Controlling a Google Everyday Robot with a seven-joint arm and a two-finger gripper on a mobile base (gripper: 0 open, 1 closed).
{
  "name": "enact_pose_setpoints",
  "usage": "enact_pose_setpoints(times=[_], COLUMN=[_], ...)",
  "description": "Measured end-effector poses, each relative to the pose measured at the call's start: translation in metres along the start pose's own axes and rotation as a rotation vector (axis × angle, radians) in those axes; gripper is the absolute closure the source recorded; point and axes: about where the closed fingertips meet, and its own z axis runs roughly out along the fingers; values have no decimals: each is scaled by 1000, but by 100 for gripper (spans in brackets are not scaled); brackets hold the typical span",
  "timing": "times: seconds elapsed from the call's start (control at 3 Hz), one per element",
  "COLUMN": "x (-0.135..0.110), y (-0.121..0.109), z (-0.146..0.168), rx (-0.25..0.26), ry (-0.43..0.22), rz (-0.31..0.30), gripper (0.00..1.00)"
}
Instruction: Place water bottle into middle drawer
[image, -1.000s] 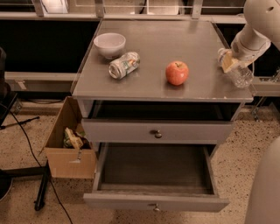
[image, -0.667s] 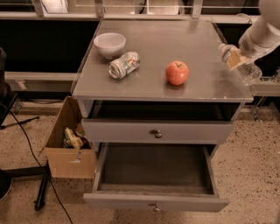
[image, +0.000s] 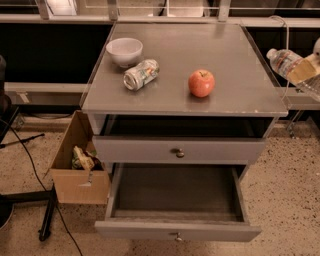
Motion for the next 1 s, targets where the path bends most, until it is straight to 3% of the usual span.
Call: enact_pose_setpoints(times=[0.33,0.67,1.0], x=[30,39,39], y=[7,15,22], z=[-34,-32,-32], rx=[-86,-118,-123], ry=[8,40,29], rz=[-124,-204,-229], gripper=[100,100,100])
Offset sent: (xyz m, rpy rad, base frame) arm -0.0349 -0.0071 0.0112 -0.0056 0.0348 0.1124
